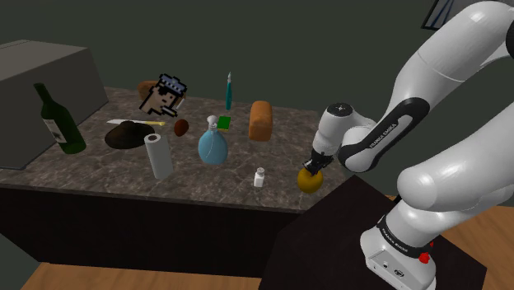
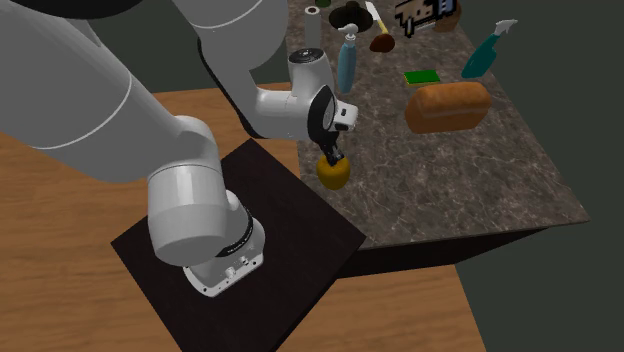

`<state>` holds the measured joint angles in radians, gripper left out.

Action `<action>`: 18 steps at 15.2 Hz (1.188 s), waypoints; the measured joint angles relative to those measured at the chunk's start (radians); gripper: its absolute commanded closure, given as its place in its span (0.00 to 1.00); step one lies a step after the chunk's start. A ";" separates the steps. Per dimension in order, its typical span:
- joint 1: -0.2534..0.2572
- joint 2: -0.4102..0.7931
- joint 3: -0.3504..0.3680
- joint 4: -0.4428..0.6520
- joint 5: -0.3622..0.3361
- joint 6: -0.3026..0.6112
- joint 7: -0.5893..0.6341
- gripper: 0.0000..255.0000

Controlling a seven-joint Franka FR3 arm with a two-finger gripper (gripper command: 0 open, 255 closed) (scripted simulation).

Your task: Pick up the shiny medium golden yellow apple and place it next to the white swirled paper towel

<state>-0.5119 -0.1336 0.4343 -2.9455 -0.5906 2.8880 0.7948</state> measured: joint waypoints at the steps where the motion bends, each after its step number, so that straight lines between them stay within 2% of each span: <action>1: 0.000 0.000 0.000 0.000 0.000 0.000 0.000 1.00; 2: 0.012 -0.010 -0.007 -0.002 0.023 -0.006 -0.019 1.00; 5: 0.093 -0.076 -0.054 -0.016 0.160 -0.049 -0.126 1.00; 9: 0.174 -0.152 -0.104 -0.019 0.272 -0.119 -0.213 1.00; 13: 0.241 -0.240 -0.152 -0.022 0.353 -0.201 -0.284 1.00; 18: 0.292 -0.332 -0.188 -0.006 0.411 -0.308 -0.335 1.00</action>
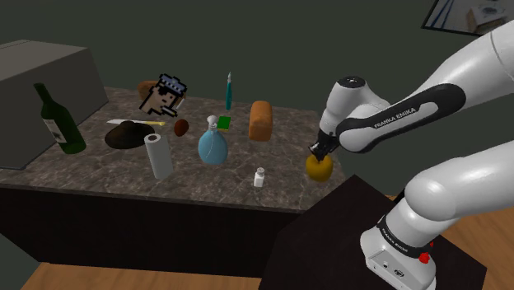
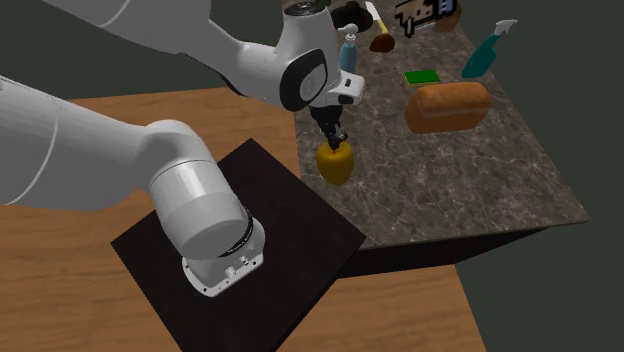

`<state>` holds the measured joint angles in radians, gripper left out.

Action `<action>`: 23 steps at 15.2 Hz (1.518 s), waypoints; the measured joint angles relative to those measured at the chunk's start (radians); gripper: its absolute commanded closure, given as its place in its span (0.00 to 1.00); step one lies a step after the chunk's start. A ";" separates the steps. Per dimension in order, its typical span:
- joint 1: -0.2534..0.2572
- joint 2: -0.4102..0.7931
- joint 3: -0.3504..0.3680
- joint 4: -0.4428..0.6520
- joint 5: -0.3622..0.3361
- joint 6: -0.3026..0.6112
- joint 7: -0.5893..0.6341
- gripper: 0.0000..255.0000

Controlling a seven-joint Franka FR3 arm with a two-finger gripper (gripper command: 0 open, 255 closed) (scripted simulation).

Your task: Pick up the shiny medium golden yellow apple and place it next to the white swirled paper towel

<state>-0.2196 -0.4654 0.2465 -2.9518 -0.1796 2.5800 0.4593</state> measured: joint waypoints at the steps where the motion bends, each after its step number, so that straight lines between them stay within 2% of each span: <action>1: 0.007 -0.018 -0.006 0.003 0.008 -0.020 -0.009 1.00; 11: 0.053 -0.161 -0.044 0.060 0.057 -0.220 -0.068 1.00; 23: 0.068 -0.263 -0.073 0.166 0.075 -0.425 -0.117 1.00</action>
<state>-0.1512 -0.7287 0.1737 -2.7858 -0.1045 2.1550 0.3426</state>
